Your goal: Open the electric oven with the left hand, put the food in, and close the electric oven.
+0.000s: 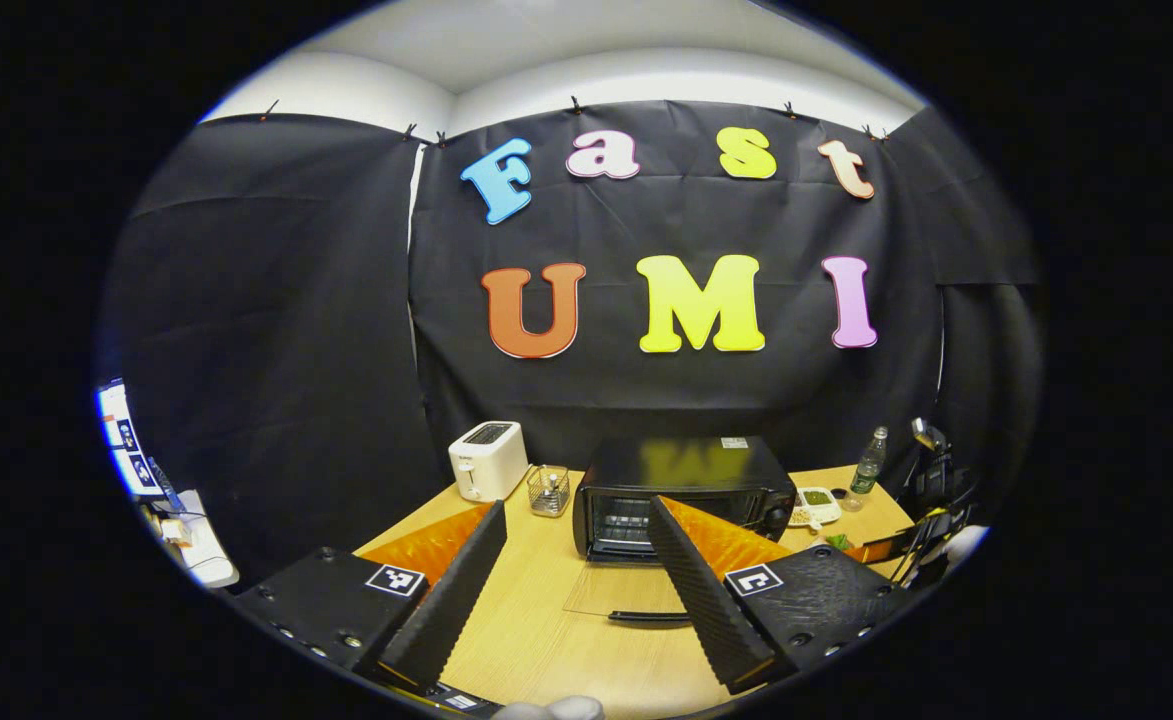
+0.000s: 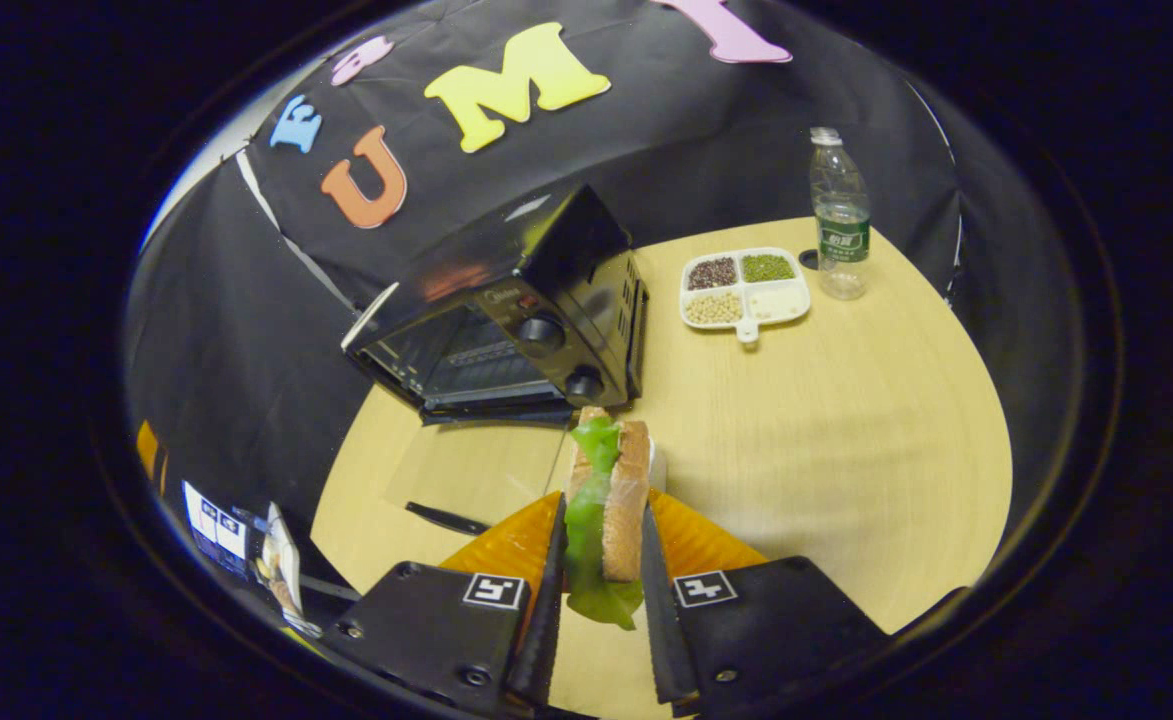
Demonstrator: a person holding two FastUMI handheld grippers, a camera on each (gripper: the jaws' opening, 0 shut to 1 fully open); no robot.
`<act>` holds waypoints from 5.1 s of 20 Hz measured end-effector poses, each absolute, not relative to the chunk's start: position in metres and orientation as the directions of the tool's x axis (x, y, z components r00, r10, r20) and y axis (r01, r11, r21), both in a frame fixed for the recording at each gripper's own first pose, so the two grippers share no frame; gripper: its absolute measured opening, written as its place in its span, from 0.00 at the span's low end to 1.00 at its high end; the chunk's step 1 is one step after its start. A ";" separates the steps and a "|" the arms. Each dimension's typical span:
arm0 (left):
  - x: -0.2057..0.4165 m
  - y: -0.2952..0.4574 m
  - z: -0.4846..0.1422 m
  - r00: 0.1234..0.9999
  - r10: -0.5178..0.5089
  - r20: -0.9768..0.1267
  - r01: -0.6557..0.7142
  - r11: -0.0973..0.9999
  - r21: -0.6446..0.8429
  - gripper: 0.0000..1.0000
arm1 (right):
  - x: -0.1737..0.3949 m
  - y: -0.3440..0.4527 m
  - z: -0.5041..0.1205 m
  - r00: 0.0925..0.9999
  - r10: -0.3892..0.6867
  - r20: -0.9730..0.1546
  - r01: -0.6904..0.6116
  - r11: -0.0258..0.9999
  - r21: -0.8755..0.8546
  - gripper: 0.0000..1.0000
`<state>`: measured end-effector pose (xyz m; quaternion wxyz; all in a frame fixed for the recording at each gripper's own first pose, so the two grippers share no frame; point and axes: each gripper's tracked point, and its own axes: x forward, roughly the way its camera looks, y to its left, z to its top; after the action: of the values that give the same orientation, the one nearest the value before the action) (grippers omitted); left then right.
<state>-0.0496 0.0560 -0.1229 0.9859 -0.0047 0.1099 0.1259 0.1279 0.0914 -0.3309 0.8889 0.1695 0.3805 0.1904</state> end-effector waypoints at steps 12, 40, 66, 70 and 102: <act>-0.072 0.074 -0.150 0.968 0.088 -0.236 -0.088 0.996 0.011 0.95 | 0.103 0.195 -0.293 0.831 0.394 -0.393 -0.068 0.773 0.631 0.40; -0.056 0.129 -0.201 0.941 0.083 -0.329 -0.065 0.996 0.064 0.96 | 0.294 0.343 -0.368 0.945 0.197 -0.262 0.174 0.374 0.911 0.42; -0.031 0.087 -0.182 0.964 0.081 -0.253 -0.076 0.997 0.033 0.95 | 0.112 0.139 -0.227 0.945 0.047 -0.324 0.023 0.978 0.210 1.00; -0.025 0.061 -0.207 0.959 0.046 -0.280 -0.038 0.999 0.035 0.95 | 0.082 0.095 -0.209 0.953 0.013 -0.303 0.042 0.984 0.175 1.00; 0.040 -0.052 -0.465 0.799 -0.042 -0.600 0.026 0.999 -0.035 0.96 | 0.007 -0.032 -0.200 0.918 -0.121 -0.377 0.142 0.989 0.028 1.00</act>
<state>0.0396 -0.0522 -0.4647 0.9482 -0.0126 0.3168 -0.0181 0.0068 -0.0321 -0.1995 0.9790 0.0272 0.1907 -0.0673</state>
